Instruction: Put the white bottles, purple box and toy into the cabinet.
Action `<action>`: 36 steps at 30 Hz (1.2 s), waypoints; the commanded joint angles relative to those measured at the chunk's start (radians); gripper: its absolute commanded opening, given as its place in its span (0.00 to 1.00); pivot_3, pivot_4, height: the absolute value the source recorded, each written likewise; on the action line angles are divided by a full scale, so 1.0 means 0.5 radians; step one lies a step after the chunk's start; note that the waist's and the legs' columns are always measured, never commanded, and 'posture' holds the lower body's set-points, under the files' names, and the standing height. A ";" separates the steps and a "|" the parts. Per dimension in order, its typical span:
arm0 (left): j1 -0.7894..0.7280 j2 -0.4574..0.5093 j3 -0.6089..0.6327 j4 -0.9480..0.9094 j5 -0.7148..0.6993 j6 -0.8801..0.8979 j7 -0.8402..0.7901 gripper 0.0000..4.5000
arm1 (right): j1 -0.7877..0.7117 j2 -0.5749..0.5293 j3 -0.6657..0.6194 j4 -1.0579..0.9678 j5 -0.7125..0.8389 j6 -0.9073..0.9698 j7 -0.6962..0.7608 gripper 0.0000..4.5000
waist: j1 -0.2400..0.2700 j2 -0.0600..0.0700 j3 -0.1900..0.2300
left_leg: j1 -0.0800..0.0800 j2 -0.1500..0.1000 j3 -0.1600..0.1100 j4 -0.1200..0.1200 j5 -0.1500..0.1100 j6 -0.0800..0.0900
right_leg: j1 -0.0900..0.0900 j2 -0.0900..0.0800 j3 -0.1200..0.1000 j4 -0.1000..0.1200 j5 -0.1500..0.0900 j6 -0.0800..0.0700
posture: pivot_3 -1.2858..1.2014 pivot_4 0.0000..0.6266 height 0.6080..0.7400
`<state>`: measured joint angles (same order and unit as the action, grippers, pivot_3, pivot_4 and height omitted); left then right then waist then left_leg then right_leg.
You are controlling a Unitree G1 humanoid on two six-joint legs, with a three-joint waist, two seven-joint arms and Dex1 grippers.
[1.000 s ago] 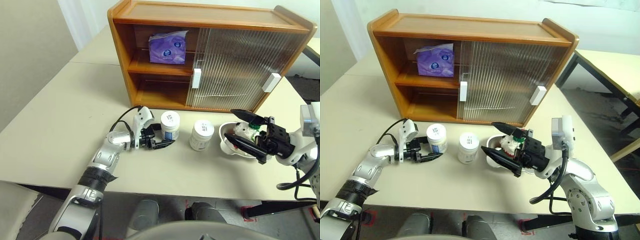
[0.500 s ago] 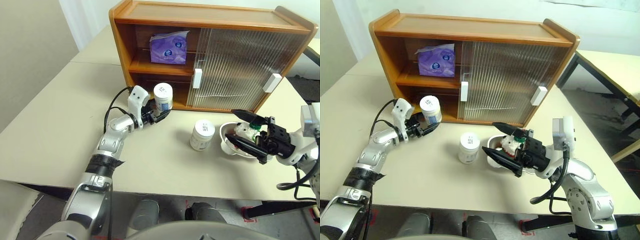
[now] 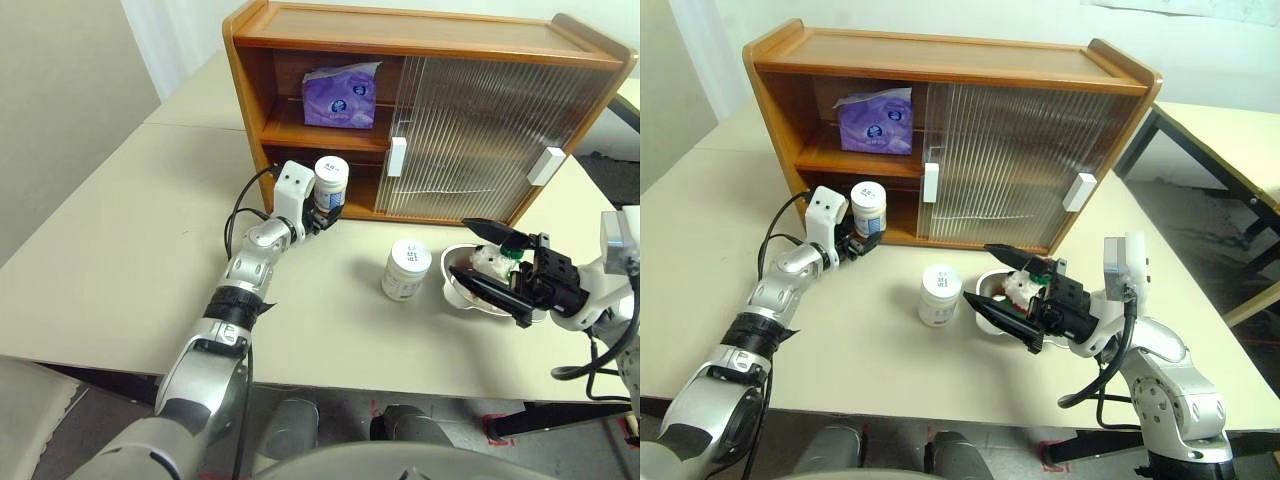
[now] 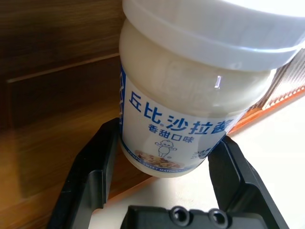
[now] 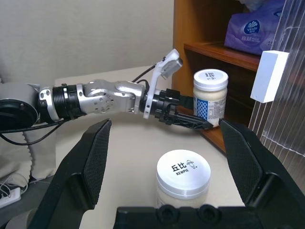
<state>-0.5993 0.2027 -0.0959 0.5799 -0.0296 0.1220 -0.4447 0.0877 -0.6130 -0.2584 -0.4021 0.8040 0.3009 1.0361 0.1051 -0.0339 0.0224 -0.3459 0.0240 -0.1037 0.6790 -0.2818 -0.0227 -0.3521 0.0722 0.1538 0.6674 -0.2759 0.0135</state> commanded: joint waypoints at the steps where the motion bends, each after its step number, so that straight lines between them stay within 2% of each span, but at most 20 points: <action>1: -0.107 -0.038 0.015 0.116 0.023 -0.035 0.052 0.70 | 0.009 -0.003 -0.005 -0.023 -0.011 -0.005 -0.010 1.00 | 0.000 0.000 0.000 | 0.000 0.000 0.000 0.000 0.000 0.000 | 0.000 0.000 0.000 0.000 0.000 0.001 | 0.57 0.02 1.00; 10: -0.270 -0.121 0.044 0.392 0.044 -0.078 0.203 0.70 | 0.044 0.016 0.005 -0.037 -0.018 -0.019 -0.018 1.00 | 0.000 -0.001 0.002 | 0.000 -0.001 0.000 0.000 0.002 -0.001 | 0.000 0.000 0.000 0.000 0.001 0.003 | 0.57 0.03 1.00; 22: -0.417 -0.117 0.140 0.658 0.054 -0.102 0.406 0.70 | 0.051 0.021 -0.010 -0.033 -0.014 -0.028 -0.012 1.00 | -0.001 -0.002 0.002 | 0.001 -0.002 0.000 0.000 0.004 0.000 | 0.002 0.000 0.000 -0.001 0.001 0.006 | 0.56 0.03 1.00; 36: -0.452 -0.161 0.195 0.737 0.031 -0.088 0.383 0.70 | 0.070 0.020 -0.015 -0.036 -0.020 -0.038 -0.009 1.00 | -0.001 -0.002 0.003 | 0.001 -0.003 0.000 0.000 0.005 0.001 | 0.002 -0.001 0.000 -0.001 0.001 0.006 | 0.56 0.02 1.00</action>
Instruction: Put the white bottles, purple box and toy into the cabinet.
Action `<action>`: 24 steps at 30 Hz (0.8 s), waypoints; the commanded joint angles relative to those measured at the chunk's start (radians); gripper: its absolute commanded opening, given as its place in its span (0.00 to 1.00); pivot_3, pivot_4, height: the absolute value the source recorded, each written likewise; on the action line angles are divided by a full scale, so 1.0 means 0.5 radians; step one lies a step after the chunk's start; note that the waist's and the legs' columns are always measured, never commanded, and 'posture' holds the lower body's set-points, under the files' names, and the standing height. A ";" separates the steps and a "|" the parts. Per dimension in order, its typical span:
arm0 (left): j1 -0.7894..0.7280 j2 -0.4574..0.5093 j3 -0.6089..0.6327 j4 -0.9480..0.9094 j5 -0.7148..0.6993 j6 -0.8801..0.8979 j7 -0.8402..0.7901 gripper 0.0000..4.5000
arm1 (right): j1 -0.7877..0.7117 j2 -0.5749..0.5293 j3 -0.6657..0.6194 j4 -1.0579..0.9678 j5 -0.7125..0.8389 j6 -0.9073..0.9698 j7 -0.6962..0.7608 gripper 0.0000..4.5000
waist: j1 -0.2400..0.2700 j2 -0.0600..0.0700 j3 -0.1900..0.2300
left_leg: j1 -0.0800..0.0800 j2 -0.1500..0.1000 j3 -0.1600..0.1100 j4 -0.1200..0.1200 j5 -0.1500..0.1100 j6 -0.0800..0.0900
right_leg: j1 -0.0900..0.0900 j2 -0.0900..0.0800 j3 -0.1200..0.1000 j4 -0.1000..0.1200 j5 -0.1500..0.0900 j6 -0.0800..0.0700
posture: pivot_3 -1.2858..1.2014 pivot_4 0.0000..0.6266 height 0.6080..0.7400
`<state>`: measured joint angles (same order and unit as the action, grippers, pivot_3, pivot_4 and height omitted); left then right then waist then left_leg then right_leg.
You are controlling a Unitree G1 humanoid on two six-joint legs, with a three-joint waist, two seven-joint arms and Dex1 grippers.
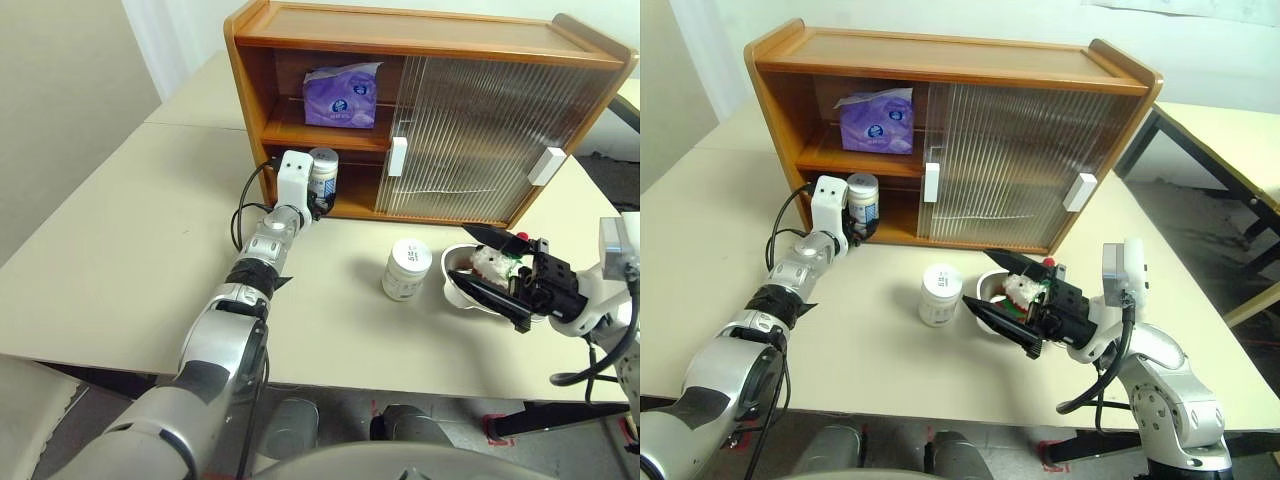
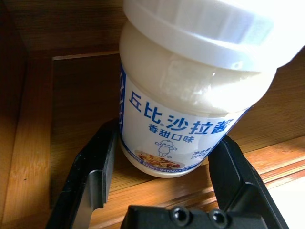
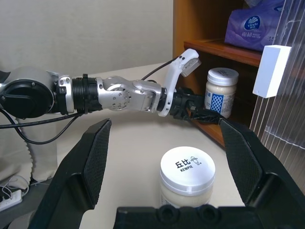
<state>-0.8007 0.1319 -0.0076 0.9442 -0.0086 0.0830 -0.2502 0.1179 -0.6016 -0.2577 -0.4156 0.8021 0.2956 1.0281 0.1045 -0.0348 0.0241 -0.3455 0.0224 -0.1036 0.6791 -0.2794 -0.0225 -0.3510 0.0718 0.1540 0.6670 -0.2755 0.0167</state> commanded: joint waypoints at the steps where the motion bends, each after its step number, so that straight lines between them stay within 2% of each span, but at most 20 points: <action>1: -0.049 -0.022 0.019 0.009 -0.010 -0.009 -0.006 0.70 | 0.013 -0.002 -0.016 -0.009 -0.018 -0.030 0.007 1.00 | 0.000 0.000 0.000 | 0.000 0.000 0.000 0.000 0.000 0.000 | 0.000 0.000 0.000 0.000 0.000 0.000 | 0.56 0.02 1.00; 8: -0.064 -0.027 0.007 0.040 0.011 -0.011 -0.007 0.70 | 0.024 -0.004 -0.015 -0.015 -0.017 -0.041 -0.005 1.00 | -0.002 0.000 0.000 | 0.000 0.000 0.000 0.000 0.000 0.000 | 0.000 0.000 0.000 -0.001 0.000 0.000 | 0.56 0.02 1.00; 12: -0.053 -0.033 0.006 0.029 0.009 -0.009 -0.013 1.00 | 0.024 -0.004 -0.007 -0.031 -0.016 -0.036 -0.020 1.00 | -0.004 0.000 0.000 | 0.000 0.000 0.000 0.000 0.000 0.000 | 0.000 0.000 0.000 0.000 0.000 0.001 | 0.56 0.02 1.00; 24: 0.094 -0.052 0.010 -0.198 -0.026 0.085 -0.082 1.00 | 0.013 0.002 0.019 -0.053 -0.011 -0.025 -0.055 1.00 | -0.004 0.000 0.000 | 0.001 -0.001 0.001 0.000 0.001 0.002 | 0.002 0.000 0.000 0.000 0.000 0.002 | 0.56 0.03 1.00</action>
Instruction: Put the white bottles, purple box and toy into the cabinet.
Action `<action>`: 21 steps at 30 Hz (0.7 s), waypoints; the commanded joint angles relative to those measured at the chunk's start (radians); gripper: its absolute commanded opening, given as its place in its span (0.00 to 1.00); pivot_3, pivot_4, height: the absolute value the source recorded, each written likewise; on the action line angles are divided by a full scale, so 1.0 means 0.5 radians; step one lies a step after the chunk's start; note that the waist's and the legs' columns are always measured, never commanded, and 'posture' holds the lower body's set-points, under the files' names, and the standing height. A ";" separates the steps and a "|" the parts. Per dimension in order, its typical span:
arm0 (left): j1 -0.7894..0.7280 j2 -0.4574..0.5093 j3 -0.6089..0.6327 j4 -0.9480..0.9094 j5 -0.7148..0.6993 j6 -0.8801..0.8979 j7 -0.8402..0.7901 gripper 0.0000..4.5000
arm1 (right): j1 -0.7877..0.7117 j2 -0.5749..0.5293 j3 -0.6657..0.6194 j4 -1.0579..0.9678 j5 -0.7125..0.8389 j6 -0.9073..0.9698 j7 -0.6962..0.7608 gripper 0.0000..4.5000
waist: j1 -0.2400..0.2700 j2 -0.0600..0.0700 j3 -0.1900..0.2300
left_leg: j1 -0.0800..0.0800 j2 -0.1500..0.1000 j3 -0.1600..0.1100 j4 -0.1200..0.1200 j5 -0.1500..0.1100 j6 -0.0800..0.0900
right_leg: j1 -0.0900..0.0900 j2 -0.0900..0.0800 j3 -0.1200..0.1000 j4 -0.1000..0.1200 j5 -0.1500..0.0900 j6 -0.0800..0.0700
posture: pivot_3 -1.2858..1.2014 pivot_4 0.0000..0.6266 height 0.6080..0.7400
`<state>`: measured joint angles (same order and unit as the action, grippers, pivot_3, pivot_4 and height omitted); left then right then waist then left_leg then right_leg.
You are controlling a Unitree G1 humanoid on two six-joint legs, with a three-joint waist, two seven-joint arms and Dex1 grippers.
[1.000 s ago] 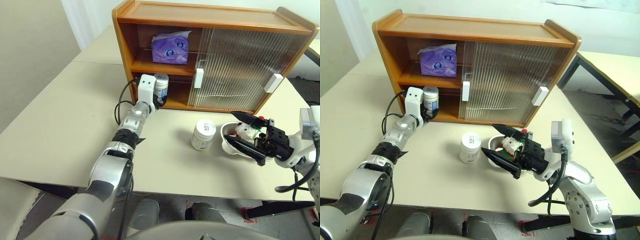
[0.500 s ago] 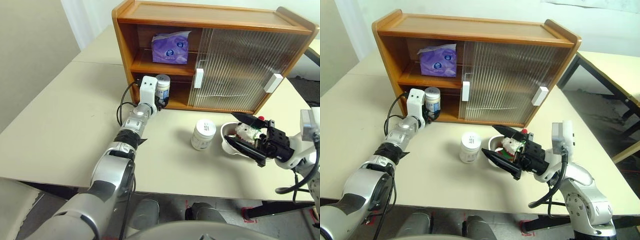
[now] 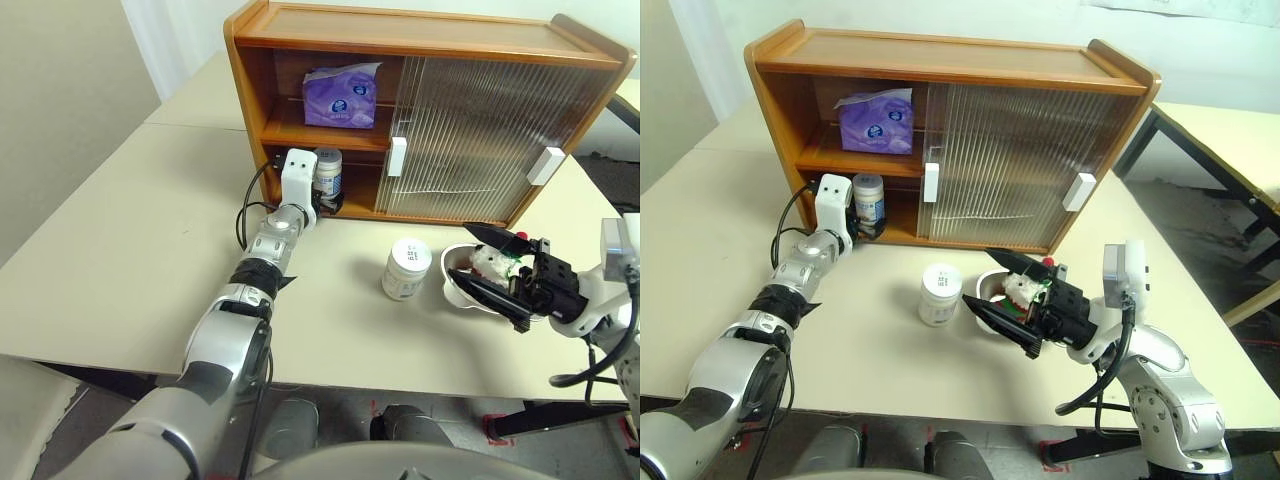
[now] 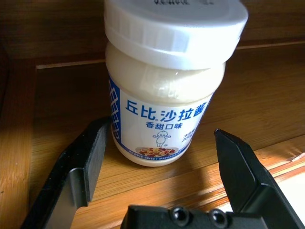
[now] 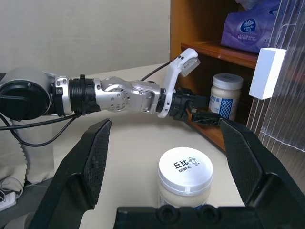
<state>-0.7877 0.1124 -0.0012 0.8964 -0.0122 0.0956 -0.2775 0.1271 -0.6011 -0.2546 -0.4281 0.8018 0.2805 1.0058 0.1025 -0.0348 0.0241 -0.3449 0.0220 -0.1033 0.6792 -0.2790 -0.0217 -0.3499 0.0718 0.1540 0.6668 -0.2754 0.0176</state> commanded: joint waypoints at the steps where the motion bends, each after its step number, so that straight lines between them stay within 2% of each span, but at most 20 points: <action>1: 0.113 -0.009 -0.012 -0.179 -0.016 0.088 -0.032 1.00 | -0.007 0.001 0.014 -0.025 -0.012 0.005 -0.011 1.00 | -0.001 0.000 0.000 | 0.000 0.000 0.000 0.000 0.000 0.000 | 0.000 0.000 0.000 0.000 0.000 0.000 | 0.56 0.03 1.00; 4: 0.257 0.007 -0.023 -0.444 -0.013 0.178 -0.034 1.00 | -0.008 0.003 0.015 -0.020 -0.014 0.002 -0.011 1.00 | -0.005 0.000 0.000 | 0.000 -0.001 0.000 0.000 0.000 0.000 | 0.000 0.000 0.000 -0.001 0.000 0.000 | 0.56 0.03 1.00; 7: 0.384 0.023 0.003 -0.657 -0.020 0.212 -0.001 0.86 | -0.008 0.006 0.017 -0.012 -0.017 -0.001 -0.009 1.00 | -0.009 0.000 0.000 | 0.000 -0.001 0.001 -0.001 0.000 0.000 | 0.000 0.000 0.000 -0.001 -0.001 0.000 | 0.56 0.04 1.00; 13: 0.452 0.036 0.004 -0.759 0.074 0.080 0.206 0.39 | -0.021 0.007 0.027 0.005 -0.025 0.000 0.007 1.00 | -0.008 0.000 0.001 | 0.001 -0.001 0.000 -0.001 0.000 0.001 | 0.000 0.000 0.000 -0.001 0.000 0.000 | 0.57 0.05 1.00; 18: 0.410 0.019 -0.030 -0.690 0.194 0.052 0.452 0.00 | -0.033 0.000 0.025 0.018 -0.032 0.004 0.020 1.00 | -0.007 0.000 0.002 | 0.001 -0.001 0.000 -0.001 0.000 0.001 | 0.000 0.000 0.001 -0.001 0.000 -0.001 | 0.57 0.05 1.00; 21: 0.373 -0.002 -0.027 -0.610 0.198 0.032 0.495 0.00 | -0.037 0.000 0.027 0.017 -0.036 0.006 0.019 1.00 | -0.006 0.000 0.003 | 0.001 -0.001 0.000 -0.002 0.000 0.001 | 0.000 0.000 0.001 -0.001 -0.001 -0.001 | 0.57 0.05 1.00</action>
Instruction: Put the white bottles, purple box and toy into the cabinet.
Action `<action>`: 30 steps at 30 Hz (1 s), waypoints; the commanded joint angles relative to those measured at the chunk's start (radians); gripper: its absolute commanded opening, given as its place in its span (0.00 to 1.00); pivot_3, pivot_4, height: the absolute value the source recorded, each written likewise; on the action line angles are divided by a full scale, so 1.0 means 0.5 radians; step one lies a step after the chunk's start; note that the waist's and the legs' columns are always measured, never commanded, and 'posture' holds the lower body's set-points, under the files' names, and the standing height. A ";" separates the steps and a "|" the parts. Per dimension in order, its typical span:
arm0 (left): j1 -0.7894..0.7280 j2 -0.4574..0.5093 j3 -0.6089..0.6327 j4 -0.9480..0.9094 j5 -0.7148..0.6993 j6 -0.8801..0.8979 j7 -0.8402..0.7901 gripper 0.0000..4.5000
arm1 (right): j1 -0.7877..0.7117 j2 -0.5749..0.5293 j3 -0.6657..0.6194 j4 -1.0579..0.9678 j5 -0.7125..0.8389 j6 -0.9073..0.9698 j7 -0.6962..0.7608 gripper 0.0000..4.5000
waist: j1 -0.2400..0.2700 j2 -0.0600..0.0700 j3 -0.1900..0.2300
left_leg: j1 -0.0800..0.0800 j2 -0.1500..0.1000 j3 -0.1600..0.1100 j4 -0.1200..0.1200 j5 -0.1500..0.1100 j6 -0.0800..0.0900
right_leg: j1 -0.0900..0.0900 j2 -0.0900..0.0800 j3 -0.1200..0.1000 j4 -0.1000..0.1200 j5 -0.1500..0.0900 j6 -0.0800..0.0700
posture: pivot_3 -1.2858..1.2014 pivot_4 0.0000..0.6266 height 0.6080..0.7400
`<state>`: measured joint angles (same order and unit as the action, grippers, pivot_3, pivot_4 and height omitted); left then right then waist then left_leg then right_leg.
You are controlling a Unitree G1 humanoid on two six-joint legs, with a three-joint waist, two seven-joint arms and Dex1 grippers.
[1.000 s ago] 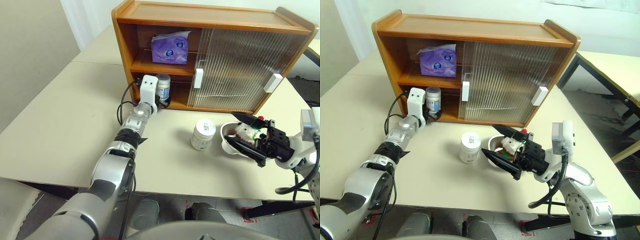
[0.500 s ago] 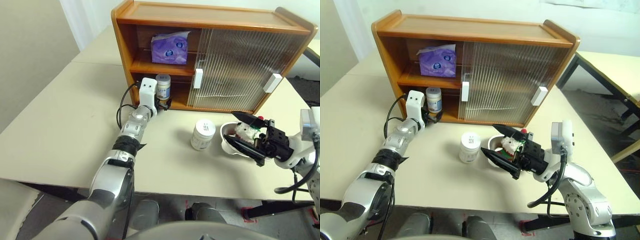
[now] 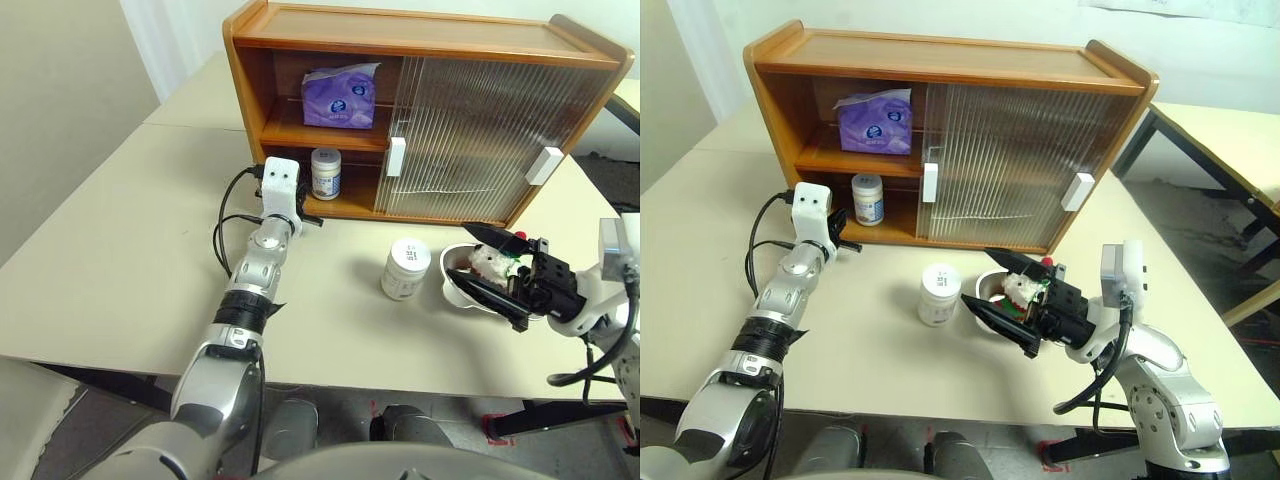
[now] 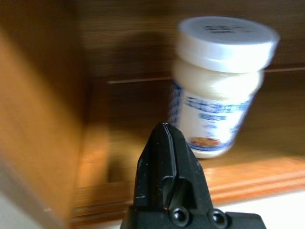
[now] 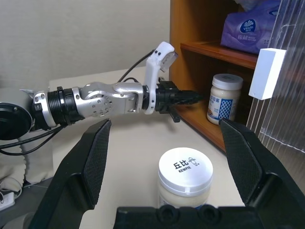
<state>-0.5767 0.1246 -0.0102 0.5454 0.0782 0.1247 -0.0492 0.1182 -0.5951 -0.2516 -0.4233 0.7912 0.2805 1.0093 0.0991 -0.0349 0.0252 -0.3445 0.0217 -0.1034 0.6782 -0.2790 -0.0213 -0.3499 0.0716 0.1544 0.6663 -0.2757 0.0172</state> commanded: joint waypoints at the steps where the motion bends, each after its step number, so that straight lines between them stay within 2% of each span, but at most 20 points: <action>1: -0.060 -0.034 -0.005 0.115 0.007 -0.037 0.034 0.00 | -0.019 -0.012 0.021 0.007 -0.015 0.006 0.012 1.00 | 0.003 0.000 0.001 | 0.000 0.000 0.000 0.000 0.000 0.000 | 0.000 0.000 0.000 0.000 0.000 0.000 | 0.57 0.05 1.00; 11: -0.292 -0.078 0.027 0.498 -0.026 -0.186 0.042 0.00 | 0.009 -0.027 -0.011 -0.017 -0.010 0.011 0.001 1.00 | 0.004 -0.001 0.004 | 0.000 0.000 0.000 0.000 0.000 0.000 | 0.000 -0.001 0.001 0.000 0.000 0.000 | 0.56 0.05 1.00; 30: -0.440 -0.087 0.054 0.767 -0.043 -0.326 0.046 0.00 | 0.027 -0.019 -0.010 -0.034 -0.020 -0.006 -0.019 1.00 | -0.015 -0.001 0.005 | -0.001 -0.002 0.000 0.000 -0.001 0.001 | 0.000 -0.001 0.001 -0.002 0.000 0.001 | 0.55 0.03 1.00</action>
<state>-0.7762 0.0936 0.0159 0.9035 0.0614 -0.0281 -0.0230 0.1272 -0.5995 -0.2524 -0.4277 0.7874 0.2806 1.0004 0.0914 -0.0354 0.0276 -0.3451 0.0206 -0.1032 0.6782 -0.2793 -0.0209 -0.3500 0.0713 0.1550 0.6653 -0.2758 0.0178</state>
